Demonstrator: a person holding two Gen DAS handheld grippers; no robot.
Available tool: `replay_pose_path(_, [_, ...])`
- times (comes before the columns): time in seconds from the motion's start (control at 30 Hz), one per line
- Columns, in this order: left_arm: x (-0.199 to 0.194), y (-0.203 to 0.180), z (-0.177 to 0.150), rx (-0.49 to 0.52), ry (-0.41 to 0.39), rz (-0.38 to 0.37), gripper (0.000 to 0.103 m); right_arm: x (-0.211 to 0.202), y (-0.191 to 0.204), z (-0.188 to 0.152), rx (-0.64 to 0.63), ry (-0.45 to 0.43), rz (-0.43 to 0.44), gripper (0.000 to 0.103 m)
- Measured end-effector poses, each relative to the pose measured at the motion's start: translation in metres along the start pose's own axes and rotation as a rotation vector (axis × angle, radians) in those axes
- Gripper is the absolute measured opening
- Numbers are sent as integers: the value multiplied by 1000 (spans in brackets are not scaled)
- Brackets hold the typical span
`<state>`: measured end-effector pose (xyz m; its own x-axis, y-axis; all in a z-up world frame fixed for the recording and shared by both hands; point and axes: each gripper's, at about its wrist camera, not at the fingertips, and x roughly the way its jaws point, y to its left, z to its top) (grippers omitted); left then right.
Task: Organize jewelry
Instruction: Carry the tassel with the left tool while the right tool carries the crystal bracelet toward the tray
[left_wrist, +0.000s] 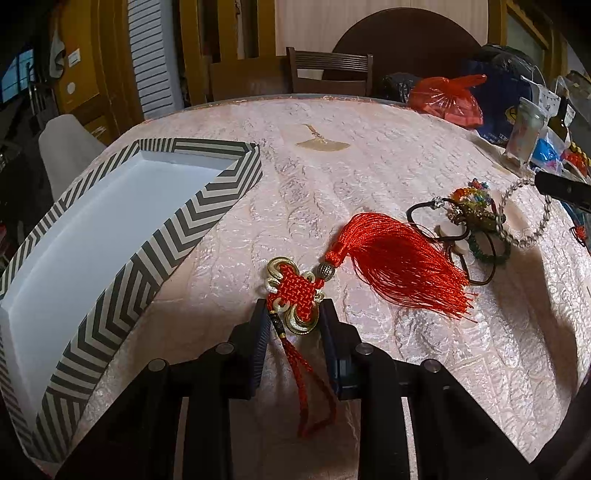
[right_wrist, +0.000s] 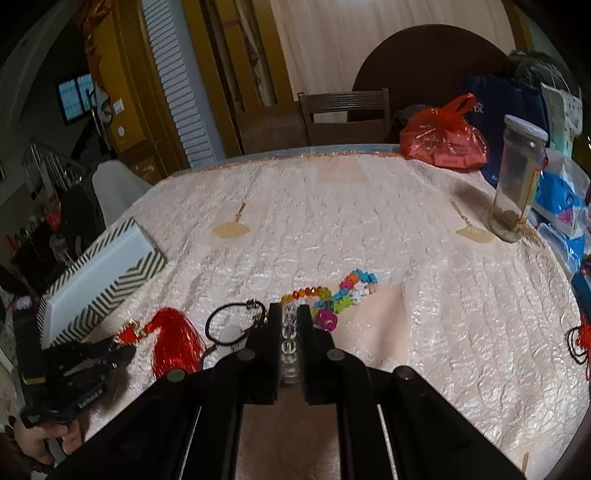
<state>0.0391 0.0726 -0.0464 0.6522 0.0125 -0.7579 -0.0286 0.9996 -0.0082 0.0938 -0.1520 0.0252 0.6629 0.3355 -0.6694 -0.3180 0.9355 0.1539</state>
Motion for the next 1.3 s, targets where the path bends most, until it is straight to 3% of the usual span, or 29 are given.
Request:
replay_pose_path(0.53, [-7, 3, 5, -29, 15, -30, 27, 2, -5, 0, 10, 11, -26, 8])
replay_pose_path(0.9, [-46, 8, 32, -52, -75, -133, 27, 2, -8, 0, 30, 2, -59, 8])
replay_pose_path(1.3, [-83, 27, 59, -81, -163, -134, 27, -7, 1, 9, 23, -31, -61, 8])
